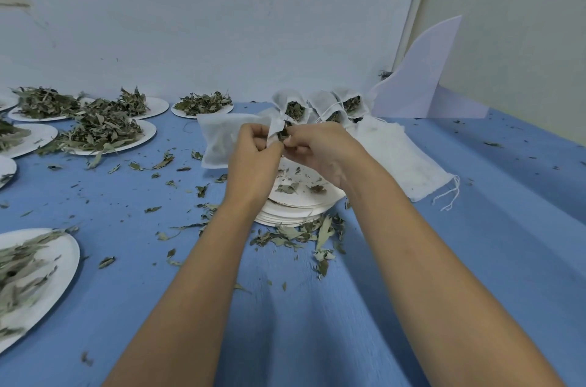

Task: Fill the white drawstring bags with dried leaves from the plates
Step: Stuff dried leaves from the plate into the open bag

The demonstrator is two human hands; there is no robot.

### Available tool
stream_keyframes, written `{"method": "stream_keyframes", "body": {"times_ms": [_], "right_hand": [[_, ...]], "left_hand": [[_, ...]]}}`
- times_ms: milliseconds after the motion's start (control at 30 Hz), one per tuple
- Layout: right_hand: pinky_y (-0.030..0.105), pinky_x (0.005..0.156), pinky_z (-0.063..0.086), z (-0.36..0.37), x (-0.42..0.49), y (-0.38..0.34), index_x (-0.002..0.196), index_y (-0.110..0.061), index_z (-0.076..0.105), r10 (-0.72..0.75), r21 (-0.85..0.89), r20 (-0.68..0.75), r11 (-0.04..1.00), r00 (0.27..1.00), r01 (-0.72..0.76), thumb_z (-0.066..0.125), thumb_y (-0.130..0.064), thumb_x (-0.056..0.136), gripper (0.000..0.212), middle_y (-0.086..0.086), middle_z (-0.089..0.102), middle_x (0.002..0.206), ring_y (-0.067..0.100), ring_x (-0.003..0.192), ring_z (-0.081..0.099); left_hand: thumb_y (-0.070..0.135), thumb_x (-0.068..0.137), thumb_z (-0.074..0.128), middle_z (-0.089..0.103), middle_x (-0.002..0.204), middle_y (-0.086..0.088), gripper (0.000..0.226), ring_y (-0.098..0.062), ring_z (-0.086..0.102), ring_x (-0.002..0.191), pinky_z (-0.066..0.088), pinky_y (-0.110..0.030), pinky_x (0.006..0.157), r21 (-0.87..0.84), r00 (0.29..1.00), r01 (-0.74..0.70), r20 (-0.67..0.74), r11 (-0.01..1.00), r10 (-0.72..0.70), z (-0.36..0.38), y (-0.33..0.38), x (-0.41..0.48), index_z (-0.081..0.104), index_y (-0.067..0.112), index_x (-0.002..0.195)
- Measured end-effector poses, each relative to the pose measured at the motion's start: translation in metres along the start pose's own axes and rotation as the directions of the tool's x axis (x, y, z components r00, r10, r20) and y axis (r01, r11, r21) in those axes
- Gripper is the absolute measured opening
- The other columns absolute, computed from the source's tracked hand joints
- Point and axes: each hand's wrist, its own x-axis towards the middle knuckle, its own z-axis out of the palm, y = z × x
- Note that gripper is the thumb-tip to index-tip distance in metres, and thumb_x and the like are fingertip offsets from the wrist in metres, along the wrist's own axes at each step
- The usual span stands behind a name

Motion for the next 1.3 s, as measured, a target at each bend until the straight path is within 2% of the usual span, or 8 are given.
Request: {"method": "stream_keyframes", "body": {"times_ms": [167,267,433,567,700,900,1067,1300], "right_hand": [[0.021,0.065,0.056,0.002,-0.004,-0.003,0.094,0.007,0.066,-0.033,-0.112,0.003,0.993,0.999,0.033,0.045,0.016,0.088,0.023,0.013,0.06,0.078,0.015,0.069,0.058],[0.022,0.067,0.056,0.004,-0.005,-0.005,0.085,0.002,0.067,-0.016,-0.133,-0.015,0.991,1.0,0.014,0.052,0.009,0.088,0.017,0.008,0.062,0.07,0.015,0.068,0.059],[0.017,0.062,0.053,0.007,-0.007,-0.008,0.105,0.006,0.066,-0.015,-0.117,-0.019,0.993,1.0,0.013,0.054,0.001,0.089,0.02,0.009,0.062,0.071,0.012,0.065,0.058],[0.023,0.077,0.05,0.008,-0.008,-0.013,0.106,0.007,0.067,-0.022,-0.242,-0.012,0.97,1.0,0.018,0.053,0.003,0.088,0.023,0.012,0.059,0.078,0.013,0.067,0.052],[0.025,0.075,0.046,0.004,-0.009,-0.011,0.096,0.002,0.071,-0.022,-0.185,-0.036,0.983,0.999,0.015,0.05,0.004,0.084,0.024,0.011,0.063,0.084,0.017,0.071,0.05],[0.034,0.085,0.051,0.001,-0.001,0.001,0.097,-0.016,0.067,-0.25,-0.489,-0.116,0.857,0.961,0.164,0.065,-0.015,0.083,0.014,0.003,0.065,0.101,0.018,0.093,0.062],[0.015,0.063,0.043,0.004,-0.001,0.011,0.098,-0.014,0.073,-0.379,-0.603,-0.083,0.756,0.922,0.256,0.07,-0.02,0.084,0.015,0.0,0.066,0.084,0.012,0.083,0.061],[0.008,0.046,0.032,0.008,-0.006,0.005,0.063,-0.021,0.059,-0.398,-0.628,0.156,0.666,0.904,0.402,0.065,-0.008,0.077,0.02,-0.02,0.051,0.046,-0.005,0.044,0.044]], "left_hand": [[0.021,0.085,0.069,0.053,0.072,0.005,0.025,0.006,0.048,0.055,0.04,-0.008,0.052,0.065,0.996,-0.075,-0.041,0.995,0.078,-0.003,-0.002,0.0,0.046,0.03,0.089],[0.021,0.085,0.07,0.052,0.071,0.005,0.025,0.003,0.049,0.058,0.04,-0.008,0.053,0.079,0.993,-0.101,-0.058,0.992,0.106,-0.005,-0.002,0.0,0.047,0.027,0.091],[0.025,0.086,0.07,0.054,0.074,0.003,0.023,-0.005,0.053,0.066,0.042,-0.01,0.058,0.086,0.99,-0.114,-0.073,0.99,0.121,-0.007,-0.004,0.001,0.049,0.025,0.094],[0.023,0.086,0.069,0.06,0.08,-0.001,0.019,-0.007,0.058,0.07,0.049,-0.02,0.065,0.031,0.994,-0.089,-0.057,0.996,0.09,-0.008,-0.004,0.001,0.053,0.021,0.097],[0.012,0.089,0.064,0.062,0.08,-0.001,0.018,0.001,0.057,0.062,0.047,-0.011,0.058,-0.054,0.996,-0.083,-0.042,0.995,0.081,-0.01,-0.001,0.002,0.052,0.026,0.087],[0.012,0.091,0.061,0.064,0.085,-0.01,0.018,-0.011,0.059,0.068,0.048,-0.019,0.059,-0.07,0.997,-0.071,-0.039,0.995,0.069,-0.013,-0.001,0.001,0.052,0.026,0.086],[0.012,0.091,0.061,0.062,0.077,-0.006,0.016,-0.011,0.057,0.066,0.048,-0.021,0.06,-0.039,0.996,-0.084,-0.01,0.996,0.083,-0.012,0.0,0.0,0.052,0.025,0.086],[0.006,0.087,0.054,0.041,0.059,0.004,0.012,-0.007,0.039,0.049,0.031,-0.013,0.039,0.292,0.892,-0.025,-0.426,0.956,0.153,-0.02,-0.003,0.004,0.047,0.016,0.091]]}}
